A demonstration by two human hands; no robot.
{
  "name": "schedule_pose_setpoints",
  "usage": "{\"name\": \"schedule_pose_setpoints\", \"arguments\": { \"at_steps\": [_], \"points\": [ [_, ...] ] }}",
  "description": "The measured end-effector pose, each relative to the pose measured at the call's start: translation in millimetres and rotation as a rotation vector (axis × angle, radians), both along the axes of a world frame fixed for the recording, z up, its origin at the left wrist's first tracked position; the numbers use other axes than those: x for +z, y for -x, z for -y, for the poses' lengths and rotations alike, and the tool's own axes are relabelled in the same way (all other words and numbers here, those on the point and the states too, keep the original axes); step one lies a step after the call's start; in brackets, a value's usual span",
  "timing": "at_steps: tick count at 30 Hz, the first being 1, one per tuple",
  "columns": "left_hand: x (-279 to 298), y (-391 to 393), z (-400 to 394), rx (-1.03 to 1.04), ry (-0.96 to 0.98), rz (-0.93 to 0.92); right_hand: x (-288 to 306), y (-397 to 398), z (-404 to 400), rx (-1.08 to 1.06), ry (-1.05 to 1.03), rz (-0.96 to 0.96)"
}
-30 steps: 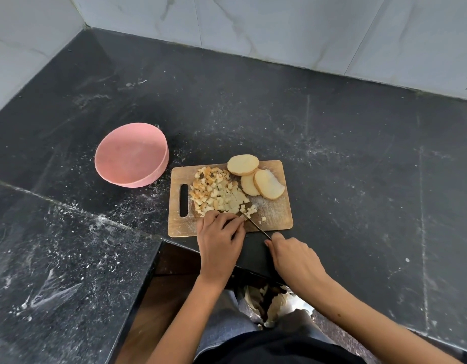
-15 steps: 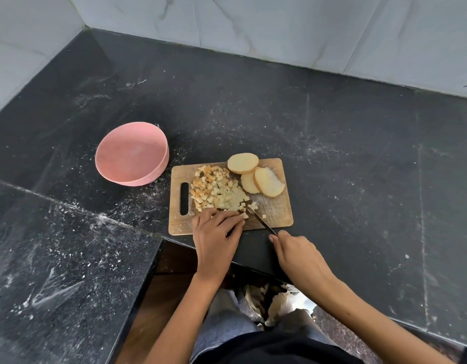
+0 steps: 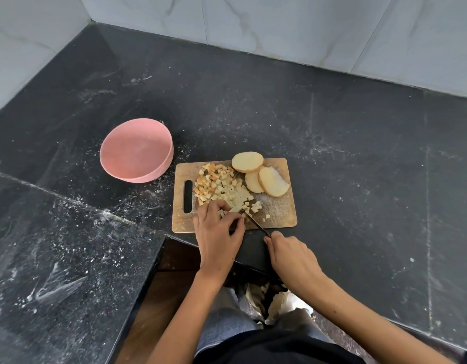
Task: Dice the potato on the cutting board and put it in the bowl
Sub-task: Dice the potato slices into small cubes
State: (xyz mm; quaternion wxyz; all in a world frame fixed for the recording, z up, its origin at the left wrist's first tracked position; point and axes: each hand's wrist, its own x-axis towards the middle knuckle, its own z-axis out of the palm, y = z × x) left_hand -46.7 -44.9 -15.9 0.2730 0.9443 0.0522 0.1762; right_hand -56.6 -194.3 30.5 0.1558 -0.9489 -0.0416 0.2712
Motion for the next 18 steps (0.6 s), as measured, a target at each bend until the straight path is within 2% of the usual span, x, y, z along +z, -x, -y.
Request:
{"name": "schedule_pose_setpoints", "arguments": {
  "at_steps": [11,18],
  "points": [
    [3,-3,9,0.085,-0.026,-0.047,0,8,17,0.037,0.021,-0.015],
    [9,-4,3,0.063,-0.046,-0.005,1,-6,10,0.010,-0.020,0.025]
  ]
}}
